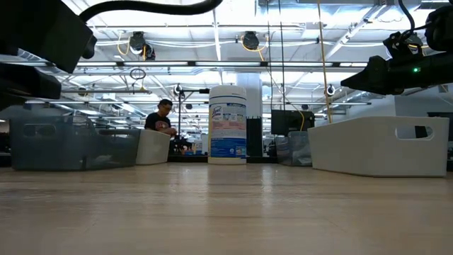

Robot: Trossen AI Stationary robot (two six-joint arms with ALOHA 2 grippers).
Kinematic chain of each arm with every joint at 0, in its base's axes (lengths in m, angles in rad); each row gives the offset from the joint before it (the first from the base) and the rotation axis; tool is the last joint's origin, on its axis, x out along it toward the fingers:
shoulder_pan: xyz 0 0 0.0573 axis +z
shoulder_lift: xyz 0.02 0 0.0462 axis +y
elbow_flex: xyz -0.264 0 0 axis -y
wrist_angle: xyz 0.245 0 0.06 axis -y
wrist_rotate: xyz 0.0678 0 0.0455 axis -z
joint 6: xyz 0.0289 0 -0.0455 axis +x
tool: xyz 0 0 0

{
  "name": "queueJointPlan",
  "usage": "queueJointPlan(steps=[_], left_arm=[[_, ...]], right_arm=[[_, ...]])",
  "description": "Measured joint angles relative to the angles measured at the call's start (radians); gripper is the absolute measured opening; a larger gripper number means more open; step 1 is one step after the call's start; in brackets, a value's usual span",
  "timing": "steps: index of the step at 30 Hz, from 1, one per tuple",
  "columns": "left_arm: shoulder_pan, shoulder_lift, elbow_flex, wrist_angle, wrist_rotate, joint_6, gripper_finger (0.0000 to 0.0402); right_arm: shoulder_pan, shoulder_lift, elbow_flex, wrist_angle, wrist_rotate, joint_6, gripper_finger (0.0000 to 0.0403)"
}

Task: Pick & Place First Aid Supplies
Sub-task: Put the orange ointment pack into the left black bin

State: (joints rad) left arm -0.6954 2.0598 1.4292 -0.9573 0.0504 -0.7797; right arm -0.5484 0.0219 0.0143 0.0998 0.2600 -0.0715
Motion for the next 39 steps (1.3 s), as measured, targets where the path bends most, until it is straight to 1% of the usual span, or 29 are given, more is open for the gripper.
queueJointPlan(steps=[6,7,8,13,17,23,29,34,36,39], left_arm=[[0.000,0.000,-0.002,0.031,-0.008,-0.001,0.0037],[0.001,0.000,-0.002,0.029,-0.009,-0.002,0.0020],[0.001,0.000,-0.002,0.027,-0.009,-0.004,0.0011],[0.013,-0.012,-0.002,-0.008,0.020,-0.009,0.0004],[0.051,-0.072,-0.003,-0.036,0.025,-0.006,0.0003],[0.120,-0.171,-0.003,-0.098,-0.041,0.029,0.0002],[0.194,-0.246,-0.003,-0.200,-0.077,0.090,0.0001],[0.259,-0.300,-0.002,-0.271,-0.088,0.142,0.0001],[0.289,-0.323,-0.002,-0.300,-0.109,0.145,0.0001],[0.348,-0.359,-0.018,-0.327,-0.143,0.112,0.0001]], right_arm=[[0.000,0.000,0.000,0.000,0.000,0.000,0.0238],[0.000,0.000,0.000,0.000,0.000,0.000,0.0238],[0.000,0.000,0.000,0.000,0.000,0.000,0.0238],[0.000,0.000,0.000,0.000,0.000,0.000,0.0238],[0.000,0.000,0.000,0.000,0.000,0.000,0.0238],[0.000,0.000,0.000,0.000,0.000,0.000,0.0238],[0.000,0.000,0.000,0.000,0.000,0.000,0.0238],[0.000,0.000,0.000,0.000,0.000,0.000,0.0238],[0.000,0.000,0.000,0.000,0.000,0.000,0.0238],[0.000,0.000,0.000,0.000,0.000,0.000,0.0238]])
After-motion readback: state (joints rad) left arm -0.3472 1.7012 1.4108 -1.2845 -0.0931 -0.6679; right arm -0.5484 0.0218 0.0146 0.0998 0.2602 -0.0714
